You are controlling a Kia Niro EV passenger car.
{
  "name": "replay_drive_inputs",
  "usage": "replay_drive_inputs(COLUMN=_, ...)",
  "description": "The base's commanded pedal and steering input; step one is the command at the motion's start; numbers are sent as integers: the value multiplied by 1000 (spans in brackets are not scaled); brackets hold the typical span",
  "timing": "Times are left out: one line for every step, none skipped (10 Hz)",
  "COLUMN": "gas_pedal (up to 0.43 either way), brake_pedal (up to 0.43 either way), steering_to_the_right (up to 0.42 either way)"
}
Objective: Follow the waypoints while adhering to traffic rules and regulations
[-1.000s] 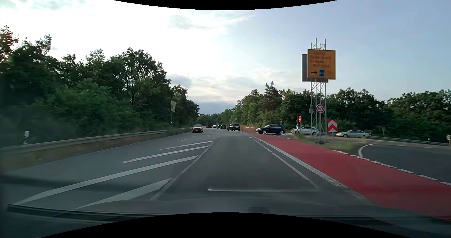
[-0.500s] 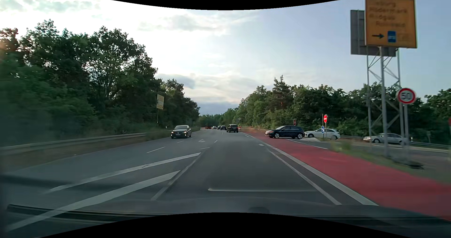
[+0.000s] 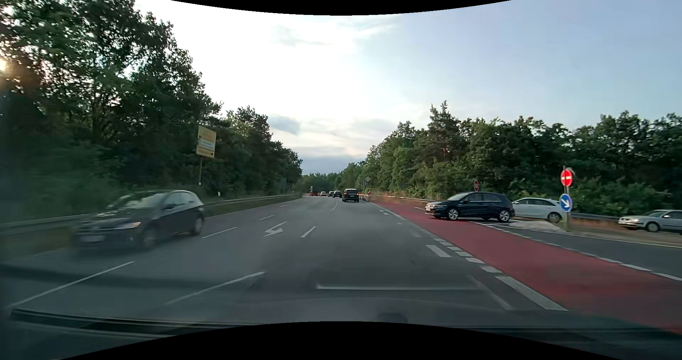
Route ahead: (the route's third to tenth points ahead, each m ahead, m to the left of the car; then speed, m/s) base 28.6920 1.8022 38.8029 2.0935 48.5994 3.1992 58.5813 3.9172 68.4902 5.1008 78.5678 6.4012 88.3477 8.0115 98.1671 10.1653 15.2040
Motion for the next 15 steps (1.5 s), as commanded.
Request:
replay_drive_inputs(gas_pedal=8, brake_pedal=0, steering_to_the_right=-11)
replay_drive_inputs(gas_pedal=0, brake_pedal=0, steering_to_the_right=-11)
replay_drive_inputs(gas_pedal=0, brake_pedal=0, steering_to_the_right=-11)
replay_drive_inputs(gas_pedal=0, brake_pedal=0, steering_to_the_right=-11)
replay_drive_inputs(gas_pedal=0, brake_pedal=0, steering_to_the_right=-10)
replay_drive_inputs(gas_pedal=0, brake_pedal=0, steering_to_the_right=-10)
replay_drive_inputs(gas_pedal=0, brake_pedal=0, steering_to_the_right=-10)
replay_drive_inputs(gas_pedal=0, brake_pedal=0, steering_to_the_right=-10)
replay_drive_inputs(gas_pedal=0, brake_pedal=0, steering_to_the_right=-10)
replay_drive_inputs(gas_pedal=0, brake_pedal=0, steering_to_the_right=-10)
replay_drive_inputs(gas_pedal=0, brake_pedal=0, steering_to_the_right=-10)
replay_drive_inputs(gas_pedal=0, brake_pedal=0, steering_to_the_right=-10)
replay_drive_inputs(gas_pedal=0, brake_pedal=0, steering_to_the_right=-10)
replay_drive_inputs(gas_pedal=0, brake_pedal=0, steering_to_the_right=-10)
replay_drive_inputs(gas_pedal=0, brake_pedal=0, steering_to_the_right=-10)
